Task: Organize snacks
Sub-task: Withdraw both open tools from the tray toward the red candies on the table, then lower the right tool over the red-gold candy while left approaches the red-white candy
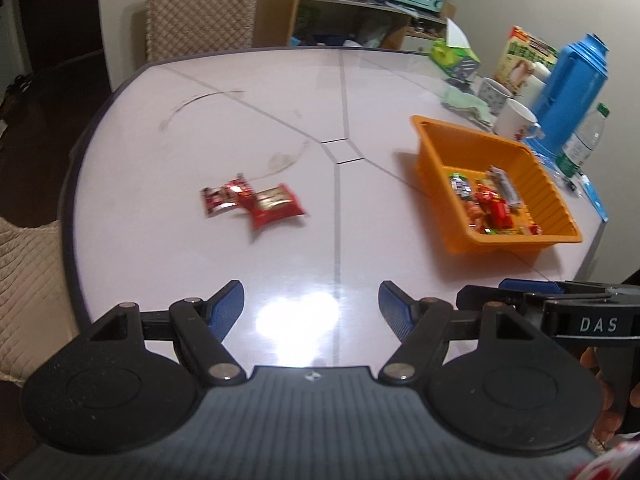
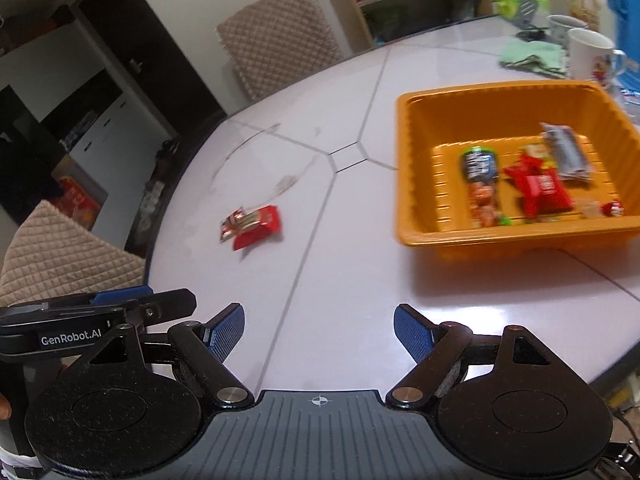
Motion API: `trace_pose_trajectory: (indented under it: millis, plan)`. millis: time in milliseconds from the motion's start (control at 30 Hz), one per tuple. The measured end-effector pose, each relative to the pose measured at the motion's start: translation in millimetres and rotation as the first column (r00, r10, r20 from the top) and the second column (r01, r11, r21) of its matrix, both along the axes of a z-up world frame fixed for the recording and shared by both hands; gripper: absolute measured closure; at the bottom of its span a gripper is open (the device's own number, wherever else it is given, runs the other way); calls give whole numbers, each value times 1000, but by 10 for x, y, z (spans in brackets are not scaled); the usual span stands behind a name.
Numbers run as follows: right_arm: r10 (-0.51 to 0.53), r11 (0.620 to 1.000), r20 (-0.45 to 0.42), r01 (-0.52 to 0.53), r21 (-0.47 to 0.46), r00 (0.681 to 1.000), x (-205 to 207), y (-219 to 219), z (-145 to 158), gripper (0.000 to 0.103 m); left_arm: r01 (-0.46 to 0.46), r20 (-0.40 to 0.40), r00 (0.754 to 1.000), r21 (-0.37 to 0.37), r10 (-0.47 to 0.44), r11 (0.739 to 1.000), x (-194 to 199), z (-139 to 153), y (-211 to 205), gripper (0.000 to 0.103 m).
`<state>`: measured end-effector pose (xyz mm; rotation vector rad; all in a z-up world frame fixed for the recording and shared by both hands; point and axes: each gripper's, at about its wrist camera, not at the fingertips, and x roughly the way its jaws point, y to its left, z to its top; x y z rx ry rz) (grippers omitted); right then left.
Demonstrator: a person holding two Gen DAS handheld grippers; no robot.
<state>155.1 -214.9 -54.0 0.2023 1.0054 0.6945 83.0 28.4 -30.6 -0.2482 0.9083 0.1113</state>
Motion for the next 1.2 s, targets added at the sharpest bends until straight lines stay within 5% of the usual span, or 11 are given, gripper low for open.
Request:
trace_pose_trajectory:
  millis: [467, 1067, 1200]
  plan:
    - [50, 999, -27, -50, -21, 998, 86, 779, -143, 21, -58, -18, 998, 7, 58, 998, 45, -136, 634, 32]
    - [-19, 1000, -84, 19, -1, 996, 530, 1513, -323, 22, -82, -21, 996, 24, 82, 996, 447, -355, 1214, 33]
    - [-33, 999, -95, 33, -2, 995, 620, 1632, -381, 31, -88, -30, 996, 21, 88, 996, 531, -425, 1305, 33]
